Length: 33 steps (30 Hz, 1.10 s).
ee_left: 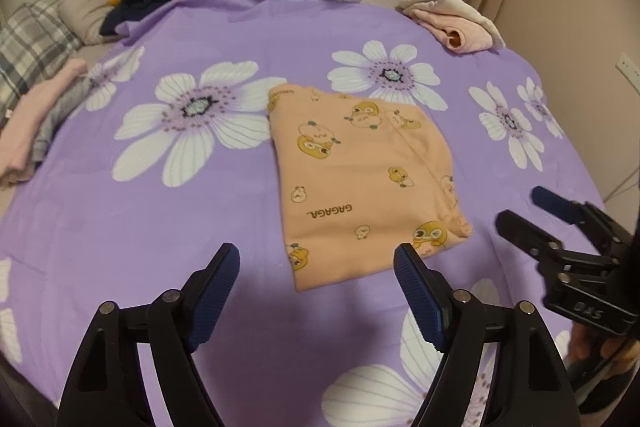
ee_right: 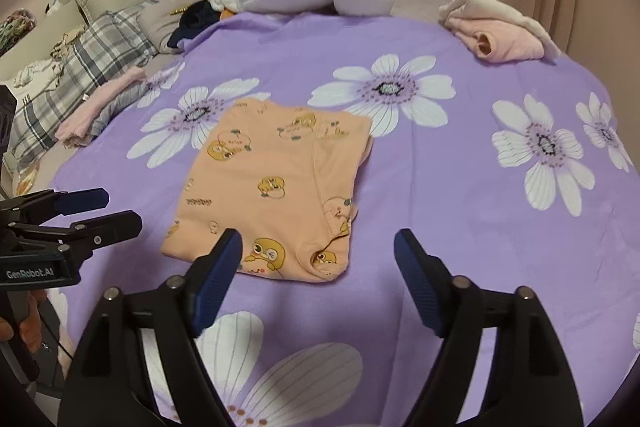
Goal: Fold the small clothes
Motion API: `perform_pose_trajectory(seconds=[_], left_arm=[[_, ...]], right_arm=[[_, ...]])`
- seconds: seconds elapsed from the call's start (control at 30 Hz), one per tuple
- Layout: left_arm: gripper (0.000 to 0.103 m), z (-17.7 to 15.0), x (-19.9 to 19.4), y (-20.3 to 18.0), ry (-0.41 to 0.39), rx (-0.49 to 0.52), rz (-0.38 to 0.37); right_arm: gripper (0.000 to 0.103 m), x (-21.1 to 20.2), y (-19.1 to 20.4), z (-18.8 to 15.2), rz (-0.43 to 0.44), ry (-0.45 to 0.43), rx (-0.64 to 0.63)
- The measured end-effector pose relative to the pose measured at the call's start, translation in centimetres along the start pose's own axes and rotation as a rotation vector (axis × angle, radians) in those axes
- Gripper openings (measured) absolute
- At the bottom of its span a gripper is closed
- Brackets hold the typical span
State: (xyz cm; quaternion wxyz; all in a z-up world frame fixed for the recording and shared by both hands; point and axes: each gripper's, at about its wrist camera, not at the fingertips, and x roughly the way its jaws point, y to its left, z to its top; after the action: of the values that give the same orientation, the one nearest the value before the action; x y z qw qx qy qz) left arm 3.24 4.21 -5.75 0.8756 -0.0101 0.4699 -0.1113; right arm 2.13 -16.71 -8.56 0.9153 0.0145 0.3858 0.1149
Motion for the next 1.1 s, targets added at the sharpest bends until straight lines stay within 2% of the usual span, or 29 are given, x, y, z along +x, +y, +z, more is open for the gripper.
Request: perform_pose_trajectory(seconds=[0.1,0.27,0.37,0.47,0.7,0.9,1.1], left_arm=[[0.082,0.1,-1.0,-0.1,-0.011,-0.007,0.005],[0.092,0.4,-2.4,-0.2,-0.025,-0.037,0.019],[0.093,0.7,-3.3,-0.3,-0.031,-0.047,0.045],[0.095,1.0,-4.0,-0.7,-0.039,-0.038,0.071],[0.098,1.6,-5.8,-1.6,-0.050,-0.024,0.083],[0.099,2.0,-6.5,-2.3,-0.035,-0.002,0.083],[0.101,1.6,-6.0,-2.8,-0.017,0.020,0.122]], right_arm=[[0.087,-1.6,0.0,0.4,-0.005,-0.022,0.002],[0.097,-3.8,0.2,1.0,-0.014,-0.048,0.002],[0.103,-4.9,0.3,1.3,-0.007,-0.064,0.013],[0.103,-5.9,0.2,1.9,-0.025,-0.071,0.024],[0.103,-7.7,0.2,2.9,-0.067,-0.078,0.030],[0.103,-8.8,0.1,3.7,-0.052,-0.088,0.041],[0.103,-8.8,0.6,3.6,-0.032,-0.082,0.034]])
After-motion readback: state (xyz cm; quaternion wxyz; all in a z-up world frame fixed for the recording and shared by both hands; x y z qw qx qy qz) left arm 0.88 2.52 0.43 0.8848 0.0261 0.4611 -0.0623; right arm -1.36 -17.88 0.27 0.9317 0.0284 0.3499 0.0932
